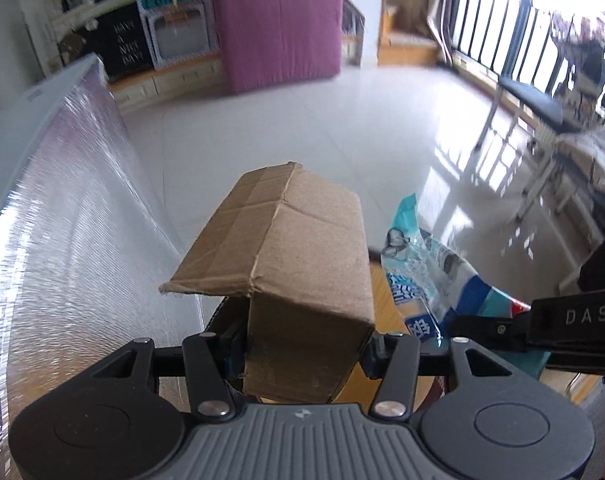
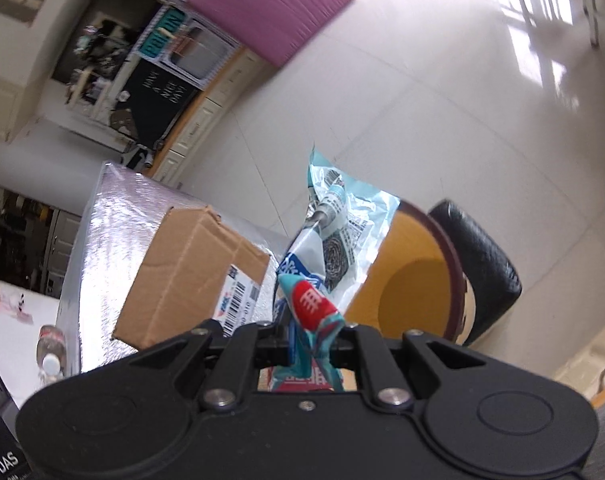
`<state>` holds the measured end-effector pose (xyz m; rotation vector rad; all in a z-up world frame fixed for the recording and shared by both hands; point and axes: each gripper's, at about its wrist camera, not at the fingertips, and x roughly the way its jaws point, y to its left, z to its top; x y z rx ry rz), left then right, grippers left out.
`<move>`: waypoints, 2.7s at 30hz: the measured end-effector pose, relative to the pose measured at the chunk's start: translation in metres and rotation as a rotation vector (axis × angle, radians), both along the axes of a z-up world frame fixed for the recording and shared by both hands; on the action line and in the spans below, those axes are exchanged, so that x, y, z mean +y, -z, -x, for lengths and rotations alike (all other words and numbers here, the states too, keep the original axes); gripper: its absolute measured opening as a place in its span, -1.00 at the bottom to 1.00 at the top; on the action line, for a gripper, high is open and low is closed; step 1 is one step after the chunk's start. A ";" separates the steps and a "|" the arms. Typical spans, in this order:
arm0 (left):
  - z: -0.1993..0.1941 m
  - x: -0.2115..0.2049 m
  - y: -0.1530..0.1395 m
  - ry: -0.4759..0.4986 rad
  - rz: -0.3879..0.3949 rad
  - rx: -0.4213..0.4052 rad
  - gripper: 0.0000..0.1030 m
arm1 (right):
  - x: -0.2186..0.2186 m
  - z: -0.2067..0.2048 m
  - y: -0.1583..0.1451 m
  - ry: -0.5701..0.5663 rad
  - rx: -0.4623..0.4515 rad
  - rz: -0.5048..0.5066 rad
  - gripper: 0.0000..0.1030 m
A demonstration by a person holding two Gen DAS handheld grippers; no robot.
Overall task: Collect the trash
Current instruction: 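Carry the box and the snack bag over the wastebasket with both grippers, then open both grippers to drop the box and snack bag into the wastebasket, then withdraw both grippers from the wastebasket back toward the table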
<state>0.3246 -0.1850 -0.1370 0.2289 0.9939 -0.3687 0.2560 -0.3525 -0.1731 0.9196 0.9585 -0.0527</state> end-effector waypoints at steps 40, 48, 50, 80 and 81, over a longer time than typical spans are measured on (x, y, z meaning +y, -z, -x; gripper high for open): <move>-0.069 -0.028 0.177 -0.140 0.002 0.435 0.48 | 0.016 -0.135 0.134 -0.322 0.323 0.196 -0.34; -0.062 -0.034 0.174 -0.115 0.012 0.435 0.54 | 0.016 -0.133 0.118 -0.389 0.307 0.248 0.06; -0.057 -0.030 0.172 -0.117 0.013 0.437 0.54 | 0.009 -0.129 0.114 -0.380 0.308 0.241 0.09; -0.020 -0.001 0.103 -0.148 0.062 0.378 1.00 | -0.002 -0.074 0.047 -0.391 0.212 0.310 1.00; -0.017 0.000 0.099 -0.151 0.063 0.373 1.00 | -0.002 -0.071 0.044 -0.394 0.208 0.317 1.00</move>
